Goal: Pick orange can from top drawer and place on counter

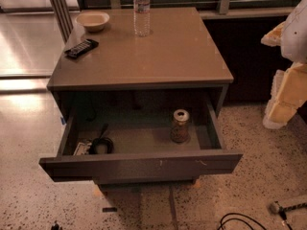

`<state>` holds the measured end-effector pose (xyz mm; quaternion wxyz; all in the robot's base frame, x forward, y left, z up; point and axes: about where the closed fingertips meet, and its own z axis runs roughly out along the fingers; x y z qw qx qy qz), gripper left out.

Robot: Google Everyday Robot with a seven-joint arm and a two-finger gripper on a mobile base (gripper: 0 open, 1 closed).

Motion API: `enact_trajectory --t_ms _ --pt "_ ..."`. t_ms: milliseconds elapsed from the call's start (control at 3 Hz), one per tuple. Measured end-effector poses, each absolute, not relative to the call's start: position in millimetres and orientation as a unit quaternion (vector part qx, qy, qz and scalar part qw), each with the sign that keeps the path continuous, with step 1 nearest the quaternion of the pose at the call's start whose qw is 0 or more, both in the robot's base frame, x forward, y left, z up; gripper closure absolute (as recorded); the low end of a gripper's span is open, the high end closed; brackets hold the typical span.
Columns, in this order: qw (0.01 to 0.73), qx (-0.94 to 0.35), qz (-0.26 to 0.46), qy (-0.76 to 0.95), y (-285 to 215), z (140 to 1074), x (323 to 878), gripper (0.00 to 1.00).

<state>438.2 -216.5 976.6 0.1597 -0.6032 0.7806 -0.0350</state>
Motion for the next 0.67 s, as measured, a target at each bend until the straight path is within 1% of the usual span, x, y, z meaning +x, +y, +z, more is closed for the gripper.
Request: enact_trajectory --t_ms 333,667 --pt "0.160 -0.603 -0.035 0.781 -216.5 976.6 438.2 0.00" --pt "0.160 -0.603 -0.035 0.781 -216.5 976.6 438.2 0.14"
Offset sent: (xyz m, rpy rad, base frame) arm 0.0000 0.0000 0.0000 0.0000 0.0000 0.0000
